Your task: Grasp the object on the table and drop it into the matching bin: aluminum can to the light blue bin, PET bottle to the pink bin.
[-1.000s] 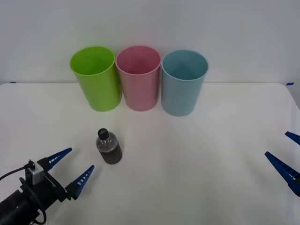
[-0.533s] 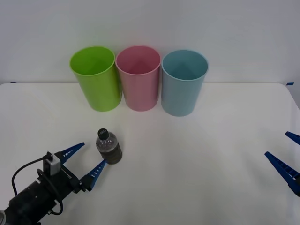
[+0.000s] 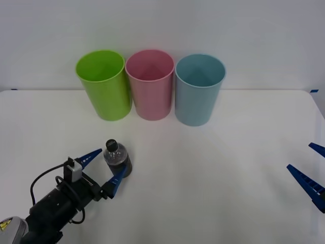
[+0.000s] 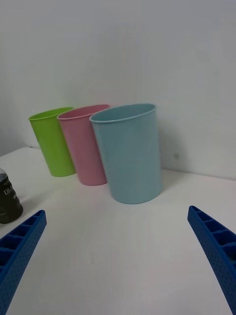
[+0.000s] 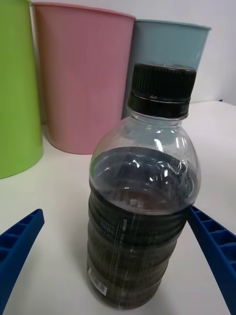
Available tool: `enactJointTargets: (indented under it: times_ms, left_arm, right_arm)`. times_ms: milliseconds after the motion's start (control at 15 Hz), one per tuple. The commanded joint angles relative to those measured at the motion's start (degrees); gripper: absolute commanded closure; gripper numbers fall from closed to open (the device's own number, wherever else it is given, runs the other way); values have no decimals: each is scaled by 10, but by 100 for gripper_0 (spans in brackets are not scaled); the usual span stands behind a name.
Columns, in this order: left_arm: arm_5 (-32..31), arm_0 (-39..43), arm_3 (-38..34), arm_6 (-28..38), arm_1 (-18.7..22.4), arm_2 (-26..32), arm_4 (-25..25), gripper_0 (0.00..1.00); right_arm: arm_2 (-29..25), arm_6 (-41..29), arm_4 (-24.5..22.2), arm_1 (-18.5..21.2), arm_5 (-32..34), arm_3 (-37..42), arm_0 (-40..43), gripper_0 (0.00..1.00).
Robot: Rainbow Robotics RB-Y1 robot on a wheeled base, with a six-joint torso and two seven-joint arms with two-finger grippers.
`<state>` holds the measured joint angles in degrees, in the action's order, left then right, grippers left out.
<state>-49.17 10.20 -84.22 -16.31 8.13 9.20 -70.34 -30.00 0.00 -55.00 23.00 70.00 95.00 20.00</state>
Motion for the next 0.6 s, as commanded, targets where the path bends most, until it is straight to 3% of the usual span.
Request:
enactJointTargets:
  times_ms: [67,600]
  left_arm:
    - [9,-11,0,7,-9,-2,-22,0]
    - [23,-55,44,2,-17,-9,-37,0]
  right_arm:
    - [0,0,0,0,0,0,0,0]
    - [0,0,0,0,0,0,0,0]
